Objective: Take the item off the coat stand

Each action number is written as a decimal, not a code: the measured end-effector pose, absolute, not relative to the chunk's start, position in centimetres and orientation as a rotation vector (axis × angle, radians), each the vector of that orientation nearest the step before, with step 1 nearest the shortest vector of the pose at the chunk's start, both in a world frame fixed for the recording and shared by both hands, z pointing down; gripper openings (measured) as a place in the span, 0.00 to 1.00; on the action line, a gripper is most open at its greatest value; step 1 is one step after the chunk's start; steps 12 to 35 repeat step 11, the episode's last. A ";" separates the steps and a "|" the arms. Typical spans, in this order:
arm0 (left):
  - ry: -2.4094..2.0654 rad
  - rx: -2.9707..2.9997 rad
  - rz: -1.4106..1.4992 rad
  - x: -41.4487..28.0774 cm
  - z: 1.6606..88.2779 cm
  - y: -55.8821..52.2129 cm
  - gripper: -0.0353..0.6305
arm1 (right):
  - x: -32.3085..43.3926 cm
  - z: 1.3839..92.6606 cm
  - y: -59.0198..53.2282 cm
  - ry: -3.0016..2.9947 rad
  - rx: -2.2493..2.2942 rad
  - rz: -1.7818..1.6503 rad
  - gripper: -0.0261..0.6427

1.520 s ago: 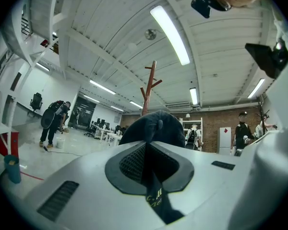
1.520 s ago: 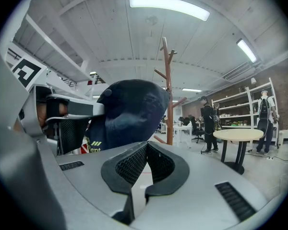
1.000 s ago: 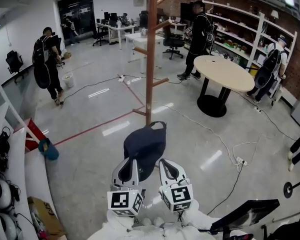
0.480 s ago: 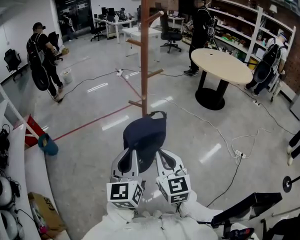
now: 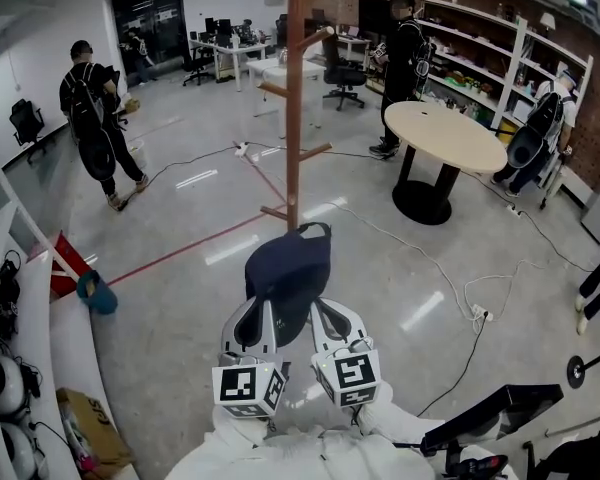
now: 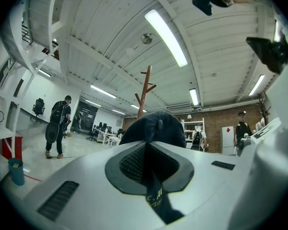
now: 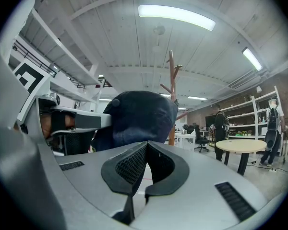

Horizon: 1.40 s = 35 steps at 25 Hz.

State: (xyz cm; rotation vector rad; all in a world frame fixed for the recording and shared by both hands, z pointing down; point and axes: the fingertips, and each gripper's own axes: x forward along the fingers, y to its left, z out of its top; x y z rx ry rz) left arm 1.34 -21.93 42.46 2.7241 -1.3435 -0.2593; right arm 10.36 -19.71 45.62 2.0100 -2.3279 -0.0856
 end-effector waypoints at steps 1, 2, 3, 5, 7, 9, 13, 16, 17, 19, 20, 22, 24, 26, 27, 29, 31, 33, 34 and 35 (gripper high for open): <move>-1.343 2.727 -0.260 1.4 42.4 -22.0 0.07 | 10.4 45.5 -19.8 -2.328 2.011 -0.088 0.05; -1.344 2.730 -0.260 1.4 42.3 -22.0 0.07 | 10.4 45.4 -19.9 -2.329 2.012 -0.090 0.05; -1.343 2.733 -0.259 1.5 42.2 -22.1 0.07 | 10.5 45.4 -19.9 -2.328 2.014 -0.091 0.05; -1.339 2.738 -0.257 1.8 42.3 -22.2 0.07 | 10.8 45.4 -20.0 -2.326 2.019 -0.091 0.05; -1.336 2.740 -0.255 1.9 42.3 -22.4 0.07 | 10.9 45.4 -20.2 -2.326 2.022 -0.091 0.05; -1.339 2.739 -0.256 1.8 42.2 -22.6 0.07 | 10.7 45.5 -20.4 -2.328 2.019 -0.092 0.05; -1.344 2.736 -0.258 1.6 42.2 -22.8 0.07 | 10.6 45.5 -20.6 -2.330 2.014 -0.093 0.05; -1.344 2.736 -0.258 1.6 42.2 -22.8 0.07 | 10.6 45.5 -20.6 -2.330 2.014 -0.093 0.05; -1.344 2.736 -0.258 1.6 42.2 -22.8 0.07 | 10.6 45.5 -20.6 -2.330 2.014 -0.093 0.05; -1.344 2.736 -0.258 1.6 42.2 -22.8 0.07 | 10.6 45.5 -20.6 -2.330 2.014 -0.093 0.05; -1.344 2.736 -0.258 1.6 42.2 -22.8 0.07 | 10.6 45.5 -20.6 -2.330 2.014 -0.093 0.05; -1.344 2.736 -0.258 1.6 42.2 -22.8 0.07 | 10.6 45.5 -20.6 -2.330 2.014 -0.093 0.05; -1.344 2.736 -0.258 1.6 42.2 -22.8 0.07 | 10.6 45.5 -20.6 -2.330 2.014 -0.093 0.05; -1.344 2.736 -0.258 1.6 42.2 -22.8 0.07 | 10.6 45.5 -20.6 -2.330 2.014 -0.093 0.05; -1.344 2.736 -0.258 1.6 42.2 -22.8 0.07 | 10.6 45.5 -20.6 -2.330 2.014 -0.093 0.05; -1.344 2.736 -0.258 1.6 42.2 -22.8 0.07 | 10.6 45.5 -20.6 -2.330 2.014 -0.093 0.05; -1.344 2.736 -0.258 1.6 42.2 -22.8 0.07 | 10.6 45.5 -20.6 -2.330 2.014 -0.093 0.05; -1.344 2.736 -0.258 1.6 42.2 -22.8 0.07 | 10.6 45.5 -20.6 -2.330 2.014 -0.093 0.05; -1.344 2.736 -0.258 1.6 42.2 -22.8 0.07 | 10.6 45.5 -20.6 -2.330 2.014 -0.093 0.05; -1.344 2.736 -0.258 1.6 42.2 -22.8 0.07 | 10.6 45.5 -20.6 -2.330 2.014 -0.093 0.05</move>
